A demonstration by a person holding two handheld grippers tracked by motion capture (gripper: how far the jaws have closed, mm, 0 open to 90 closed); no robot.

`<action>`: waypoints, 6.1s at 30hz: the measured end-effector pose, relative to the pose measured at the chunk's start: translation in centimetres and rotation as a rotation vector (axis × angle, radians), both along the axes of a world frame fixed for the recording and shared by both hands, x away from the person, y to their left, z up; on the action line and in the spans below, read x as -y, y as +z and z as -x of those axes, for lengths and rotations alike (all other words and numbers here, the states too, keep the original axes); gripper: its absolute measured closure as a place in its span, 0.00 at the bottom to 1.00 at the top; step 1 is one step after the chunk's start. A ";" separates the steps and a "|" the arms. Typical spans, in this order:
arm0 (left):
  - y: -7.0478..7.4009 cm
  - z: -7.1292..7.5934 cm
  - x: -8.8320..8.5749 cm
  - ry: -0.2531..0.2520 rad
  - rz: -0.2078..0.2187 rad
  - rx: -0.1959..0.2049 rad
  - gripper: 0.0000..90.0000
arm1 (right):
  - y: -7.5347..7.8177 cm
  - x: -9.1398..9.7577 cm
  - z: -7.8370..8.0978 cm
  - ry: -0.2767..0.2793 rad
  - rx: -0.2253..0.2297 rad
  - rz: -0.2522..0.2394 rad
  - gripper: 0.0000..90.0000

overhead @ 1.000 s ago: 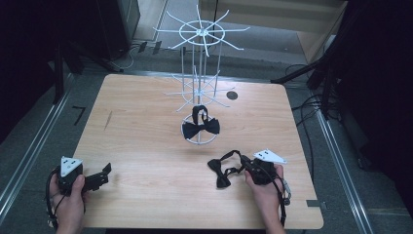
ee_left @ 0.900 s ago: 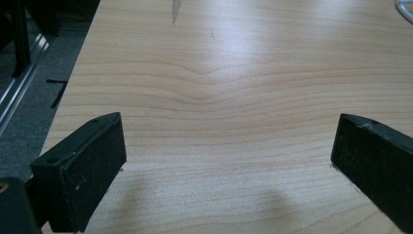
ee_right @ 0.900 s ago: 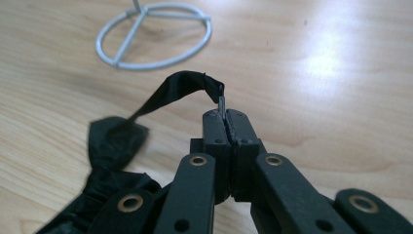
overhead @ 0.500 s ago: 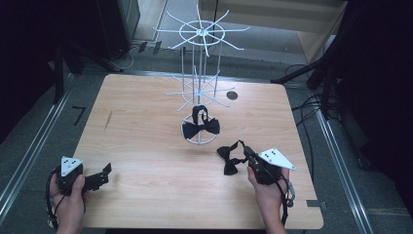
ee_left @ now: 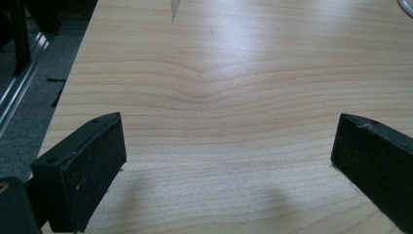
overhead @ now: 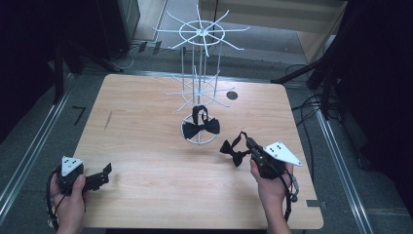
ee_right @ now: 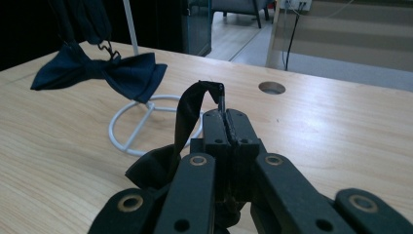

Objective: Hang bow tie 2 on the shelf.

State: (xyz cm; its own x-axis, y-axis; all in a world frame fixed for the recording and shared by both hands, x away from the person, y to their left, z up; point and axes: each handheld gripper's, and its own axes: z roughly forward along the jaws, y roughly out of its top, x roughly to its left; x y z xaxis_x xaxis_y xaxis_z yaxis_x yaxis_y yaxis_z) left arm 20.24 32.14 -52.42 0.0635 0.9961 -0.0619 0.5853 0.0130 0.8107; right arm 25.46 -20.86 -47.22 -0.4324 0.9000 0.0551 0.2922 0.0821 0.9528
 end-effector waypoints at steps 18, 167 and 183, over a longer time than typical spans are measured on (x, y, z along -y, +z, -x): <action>0.0 0.0 0.0 -0.006 0.003 0.000 0.00 | 2.6 -1.4 -0.6 0.029 0.056 -0.003 1.00; 0.0 0.0 0.0 -0.026 0.005 -0.003 0.00 | 3.6 -3.6 -4.2 0.124 -0.073 -0.117 0.02; 0.0 0.0 0.0 -0.025 0.003 -0.003 0.00 | 1.4 -0.8 -2.6 0.080 -0.089 -0.098 0.00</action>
